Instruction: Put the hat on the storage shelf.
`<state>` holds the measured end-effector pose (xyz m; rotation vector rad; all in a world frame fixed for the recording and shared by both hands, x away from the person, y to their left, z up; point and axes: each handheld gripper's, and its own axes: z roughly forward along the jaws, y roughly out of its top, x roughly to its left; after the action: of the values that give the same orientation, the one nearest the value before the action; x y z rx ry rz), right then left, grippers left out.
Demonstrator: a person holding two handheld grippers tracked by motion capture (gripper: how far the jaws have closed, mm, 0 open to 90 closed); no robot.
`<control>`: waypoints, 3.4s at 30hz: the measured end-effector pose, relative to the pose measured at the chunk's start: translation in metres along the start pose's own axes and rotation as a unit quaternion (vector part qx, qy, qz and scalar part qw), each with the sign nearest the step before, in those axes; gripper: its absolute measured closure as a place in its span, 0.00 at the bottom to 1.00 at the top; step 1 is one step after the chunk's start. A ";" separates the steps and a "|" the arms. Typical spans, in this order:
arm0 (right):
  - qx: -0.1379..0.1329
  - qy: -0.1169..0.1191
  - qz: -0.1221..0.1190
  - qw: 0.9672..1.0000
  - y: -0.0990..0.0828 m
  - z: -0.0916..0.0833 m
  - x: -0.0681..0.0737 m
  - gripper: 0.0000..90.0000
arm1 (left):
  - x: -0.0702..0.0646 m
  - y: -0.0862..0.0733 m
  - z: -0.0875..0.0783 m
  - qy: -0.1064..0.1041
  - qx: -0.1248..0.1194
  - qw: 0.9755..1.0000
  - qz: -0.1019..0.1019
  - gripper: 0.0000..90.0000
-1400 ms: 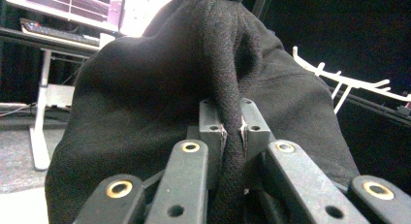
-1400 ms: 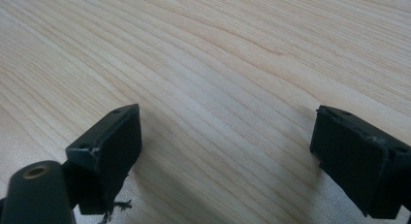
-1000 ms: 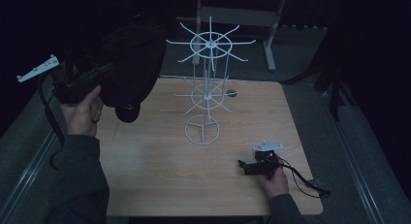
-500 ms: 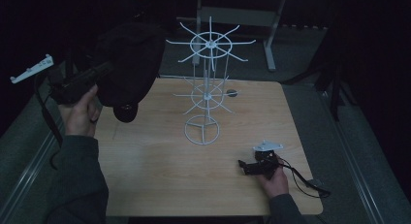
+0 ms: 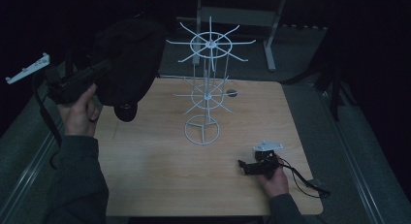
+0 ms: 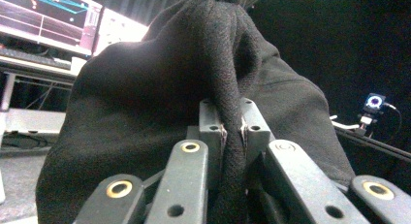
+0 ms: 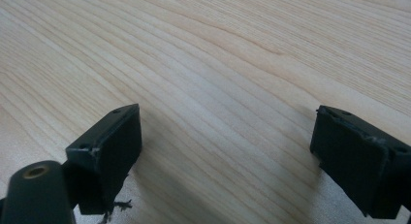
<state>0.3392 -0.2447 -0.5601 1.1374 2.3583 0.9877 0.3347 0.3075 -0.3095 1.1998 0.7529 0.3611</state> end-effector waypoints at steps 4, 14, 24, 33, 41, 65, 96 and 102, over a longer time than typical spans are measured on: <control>0.000 0.000 0.000 1.000 0.000 0.000 0.000 0.12 | -0.002 0.001 0.001 -0.002 0.002 1.000 0.002 0.94; 0.000 0.000 0.000 1.000 0.000 0.000 0.000 0.12 | -0.005 0.000 0.004 -0.018 0.000 1.000 0.000 0.94; 0.000 0.000 0.000 1.000 0.000 0.000 0.000 0.12 | -0.009 0.002 0.008 -0.028 0.003 1.000 0.006 0.94; 0.000 0.000 0.001 1.000 0.000 0.000 0.000 0.12 | -0.011 -0.002 0.019 -0.036 0.019 0.999 0.008 0.94; 0.000 0.000 0.001 1.000 0.000 0.000 0.000 0.12 | -0.006 -0.007 0.030 -0.049 0.029 0.998 -0.005 0.94; 0.000 0.001 0.000 1.000 0.000 0.000 0.000 0.12 | 0.008 -0.030 0.050 -0.035 0.115 0.993 -0.016 0.86; 0.000 0.001 0.000 1.000 0.000 0.000 0.000 0.12 | 0.005 -0.022 0.037 0.006 0.116 0.993 0.002 0.50; 0.000 0.000 0.000 1.000 0.000 0.000 0.000 0.12 | 0.005 -0.022 0.035 0.017 0.121 0.992 0.009 0.50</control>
<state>0.3392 -0.2445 -0.5601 1.1374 2.3588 0.9882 0.3595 0.2786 -0.3260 1.4329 0.8325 0.3110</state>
